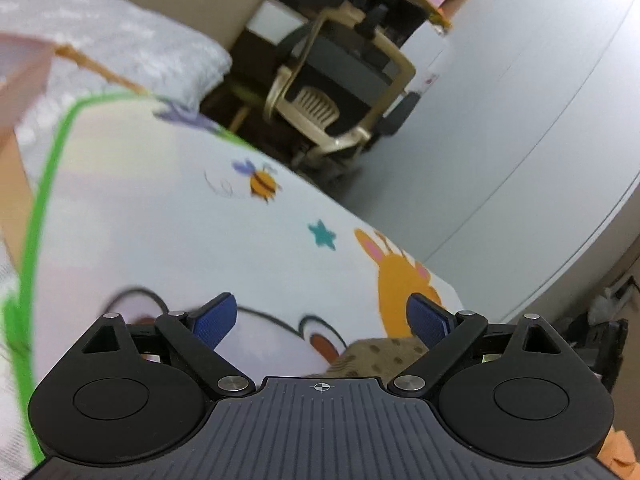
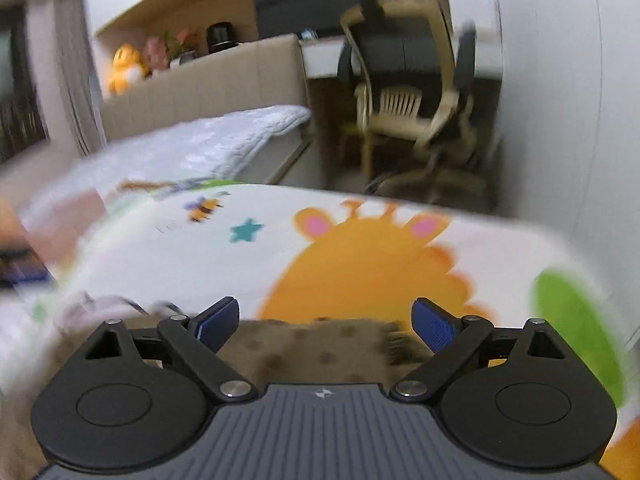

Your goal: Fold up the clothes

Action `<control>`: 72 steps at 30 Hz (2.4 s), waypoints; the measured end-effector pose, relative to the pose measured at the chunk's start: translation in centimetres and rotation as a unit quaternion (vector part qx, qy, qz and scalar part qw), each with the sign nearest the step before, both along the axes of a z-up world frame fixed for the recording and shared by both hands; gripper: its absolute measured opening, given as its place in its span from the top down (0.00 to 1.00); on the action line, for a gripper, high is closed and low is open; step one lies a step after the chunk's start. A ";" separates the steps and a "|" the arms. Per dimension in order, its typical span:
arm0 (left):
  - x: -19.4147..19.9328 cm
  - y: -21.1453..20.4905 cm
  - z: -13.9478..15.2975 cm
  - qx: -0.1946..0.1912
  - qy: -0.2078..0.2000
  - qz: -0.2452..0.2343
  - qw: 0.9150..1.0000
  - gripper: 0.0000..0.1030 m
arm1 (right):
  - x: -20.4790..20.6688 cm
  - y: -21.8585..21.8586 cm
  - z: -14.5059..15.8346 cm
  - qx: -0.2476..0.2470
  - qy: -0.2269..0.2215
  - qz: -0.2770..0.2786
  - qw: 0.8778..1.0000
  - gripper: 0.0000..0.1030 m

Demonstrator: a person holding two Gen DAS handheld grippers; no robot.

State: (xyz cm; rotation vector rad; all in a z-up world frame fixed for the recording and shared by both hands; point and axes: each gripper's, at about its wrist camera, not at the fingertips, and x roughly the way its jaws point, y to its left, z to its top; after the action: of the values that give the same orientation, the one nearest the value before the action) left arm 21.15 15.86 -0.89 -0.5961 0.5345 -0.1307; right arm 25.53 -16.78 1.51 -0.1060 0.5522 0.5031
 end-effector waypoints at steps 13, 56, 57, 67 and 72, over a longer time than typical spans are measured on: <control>6.5 -11.5 -3.0 -0.013 0.055 -0.182 0.982 0.07 | -13.4 0.1 -5.1 -0.085 0.033 0.108 0.990 0.08; -7.8 -10.6 -3.9 0.066 0.031 -0.142 0.987 0.04 | -7.6 -2.0 -5.2 -0.014 0.055 0.001 0.998 0.04; -7.8 -10.5 -3.9 0.065 0.031 -0.142 0.987 0.04 | -7.7 -2.0 -5.0 -0.021 0.051 0.000 0.998 0.04; -8.0 -10.2 -4.1 0.054 0.022 -0.144 0.988 0.03 | -6.0 -5.1 -4.3 -0.041 0.040 -0.063 0.996 0.02; -8.0 -10.3 -4.1 0.055 0.022 -0.144 0.988 0.03 | -5.8 -7.2 -4.6 -0.061 0.032 -0.099 0.993 0.01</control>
State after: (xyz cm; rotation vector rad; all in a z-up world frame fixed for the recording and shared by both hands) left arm 13.15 5.59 -5.02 -0.4122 0.6642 -0.3593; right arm 19.68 -24.02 -3.04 -0.1508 0.6495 0.2795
